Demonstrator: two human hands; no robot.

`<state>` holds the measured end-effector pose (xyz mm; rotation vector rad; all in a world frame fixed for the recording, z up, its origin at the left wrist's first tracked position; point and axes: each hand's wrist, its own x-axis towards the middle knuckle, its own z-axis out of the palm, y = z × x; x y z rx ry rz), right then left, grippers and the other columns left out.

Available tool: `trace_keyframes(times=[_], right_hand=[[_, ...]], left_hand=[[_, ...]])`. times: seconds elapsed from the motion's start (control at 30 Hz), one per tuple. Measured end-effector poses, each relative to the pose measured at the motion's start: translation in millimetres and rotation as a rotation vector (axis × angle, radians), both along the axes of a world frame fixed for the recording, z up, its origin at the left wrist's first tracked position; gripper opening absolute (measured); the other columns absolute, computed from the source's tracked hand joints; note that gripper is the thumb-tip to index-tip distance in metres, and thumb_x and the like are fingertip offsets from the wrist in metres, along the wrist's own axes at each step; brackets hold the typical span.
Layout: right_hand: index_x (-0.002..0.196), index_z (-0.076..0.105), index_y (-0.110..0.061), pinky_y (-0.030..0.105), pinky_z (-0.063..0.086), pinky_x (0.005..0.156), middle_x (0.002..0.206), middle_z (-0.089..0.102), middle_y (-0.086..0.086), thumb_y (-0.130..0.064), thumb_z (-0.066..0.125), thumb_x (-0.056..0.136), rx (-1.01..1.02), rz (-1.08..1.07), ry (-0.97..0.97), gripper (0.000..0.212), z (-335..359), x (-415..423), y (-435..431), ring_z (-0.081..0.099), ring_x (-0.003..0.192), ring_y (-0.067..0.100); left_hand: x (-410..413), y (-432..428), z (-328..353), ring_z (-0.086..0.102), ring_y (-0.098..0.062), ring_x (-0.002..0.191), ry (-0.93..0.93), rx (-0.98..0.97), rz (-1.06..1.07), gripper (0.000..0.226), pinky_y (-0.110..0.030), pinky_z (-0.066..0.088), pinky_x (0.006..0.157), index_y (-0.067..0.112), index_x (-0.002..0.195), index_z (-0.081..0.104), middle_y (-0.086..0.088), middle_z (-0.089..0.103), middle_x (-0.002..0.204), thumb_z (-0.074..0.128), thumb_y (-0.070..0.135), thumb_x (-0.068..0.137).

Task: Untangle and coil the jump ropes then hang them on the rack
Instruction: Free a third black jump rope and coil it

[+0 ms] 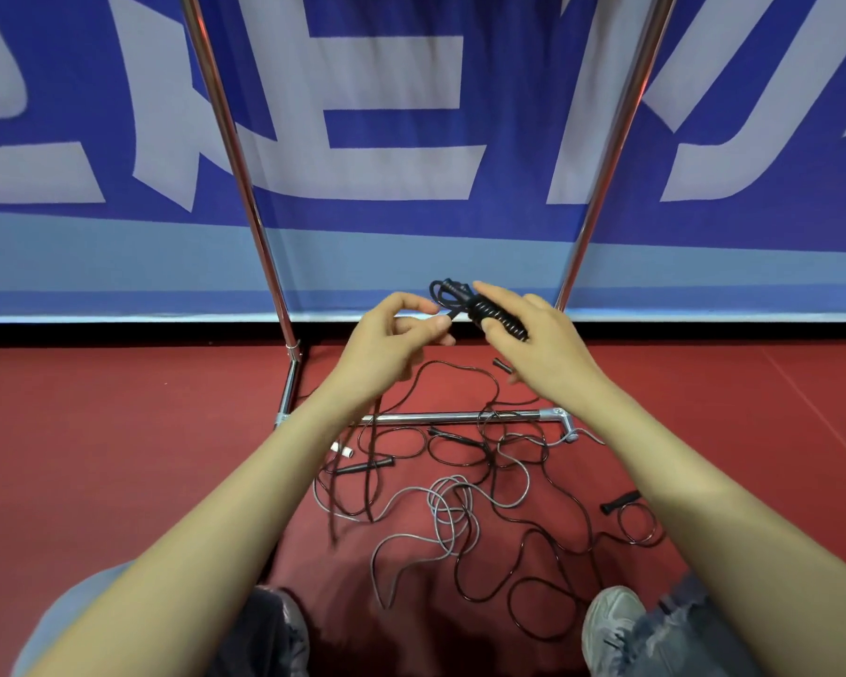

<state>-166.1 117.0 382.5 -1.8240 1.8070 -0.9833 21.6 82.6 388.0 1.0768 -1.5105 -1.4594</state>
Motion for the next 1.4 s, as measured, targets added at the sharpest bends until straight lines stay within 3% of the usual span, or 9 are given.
trace_keyframes(times=[0.13, 0.27, 0.53, 0.67, 0.87, 1.07, 1.2, 1.27, 1.4], right_hand=[[0.146, 0.033, -0.038, 0.029, 0.056, 0.057, 0.091, 0.049, -0.004, -0.032, 0.053, 0.093, 0.053, -0.028, -0.094, 0.057, 4, -5, 0, 0.064, 0.064, 0.020], [0.136, 0.049, -0.030, 0.018, 0.048, 0.046, 0.108, 0.056, 0.001, -0.031, 0.054, 0.094, 0.030, -0.043, -0.166, 0.041, 4, 0, 1, 0.060, 0.049, 0.006], [0.115, 0.062, -0.030, 0.032, 0.053, 0.047, 0.068, 0.052, 0.005, -0.009, 0.054, 0.096, -0.006, 0.155, -0.637, 0.029, 17, 9, 9, 0.050, 0.049, 0.018], [0.112, 0.062, -0.028, 0.029, 0.051, 0.045, 0.063, 0.049, 0.014, -0.007, 0.055, 0.095, 0.022, 0.308, -0.688, 0.028, 19, 7, 14, 0.050, 0.047, 0.019], [0.117, 0.063, -0.024, 0.026, 0.050, 0.043, 0.070, 0.054, 0.010, -0.019, 0.066, 0.086, 0.325, 0.531, -0.546, 0.032, 19, -3, 16, 0.052, 0.049, 0.017], [0.117, 0.063, -0.020, 0.028, 0.051, 0.048, 0.075, 0.062, -0.005, -0.016, 0.063, 0.092, 0.575, 0.609, -0.174, 0.025, 18, -2, 17, 0.053, 0.048, 0.015], [0.113, 0.051, -0.024, 0.027, 0.048, 0.050, 0.079, 0.058, -0.004, -0.028, 0.059, 0.091, 0.510, 0.390, 0.176, 0.024, 2, 6, 11, 0.062, 0.054, 0.026], [0.130, 0.038, -0.025, 0.026, 0.041, 0.054, 0.080, 0.052, -0.010, -0.035, 0.055, 0.090, 0.408, 0.298, 0.308, 0.045, -4, 7, 8, 0.061, 0.062, 0.021], [0.152, 0.010, -0.038, 0.032, 0.041, 0.071, 0.106, 0.044, -0.008, -0.034, 0.048, 0.095, 0.233, 0.227, 0.218, 0.069, -5, 3, 3, 0.053, 0.077, 0.008]], left_hand=[[3, 0, 4, 0.026, -0.009, 0.047, 0.135, 0.099, 0.062, 0.009, -0.016, 0.027, 0.043, 0.014, 0.101, 0.053, -0.005, 0.074, 0.086, 0.058, 0.016, 0.095], [5, 2, 5, 0.024, -0.010, 0.045, 0.158, 0.077, 0.050, 0.012, -0.017, 0.026, 0.043, 0.015, 0.099, 0.051, -0.009, 0.074, 0.088, 0.060, 0.010, 0.092], [12, -5, -5, 0.034, -0.008, 0.044, 0.010, 0.230, -0.156, 0.016, -0.022, 0.032, 0.053, 0.013, 0.083, 0.054, 0.001, 0.059, 0.059, 0.061, 0.026, 0.090], [18, -11, -9, 0.039, -0.010, 0.047, 0.002, 0.142, -0.075, 0.021, -0.024, 0.035, 0.056, 0.009, 0.088, 0.057, 0.000, 0.062, 0.059, 0.070, 0.025, 0.080], [27, -17, -8, 0.051, -0.007, 0.048, -0.081, 0.005, -0.124, 0.029, -0.015, 0.041, 0.051, 0.005, 0.101, 0.053, 0.004, 0.065, 0.058, 0.063, -0.014, 0.081], [24, -14, -6, 0.063, -0.017, 0.067, -0.326, -0.026, -0.260, 0.042, -0.026, 0.045, 0.069, 0.009, 0.100, 0.054, -0.011, 0.073, 0.076, 0.081, -0.002, 0.070], [4, -4, -17, 0.061, -0.013, 0.059, -0.339, -0.070, -0.051, 0.030, -0.029, 0.048, 0.065, 0.014, 0.090, 0.055, -0.006, 0.071, 0.070, 0.079, 0.004, 0.074], [-4, 2, -18, 0.063, -0.010, 0.061, -0.318, -0.157, 0.002, 0.024, -0.023, 0.051, 0.069, 0.013, 0.094, 0.054, -0.007, 0.073, 0.079, 0.071, 0.003, 0.082], [-10, 8, -15, 0.059, -0.001, 0.061, -0.279, -0.325, 0.101, 0.018, -0.026, 0.050, 0.076, 0.016, 0.100, 0.055, 0.000, 0.074, 0.094, 0.064, 0.006, 0.089]])
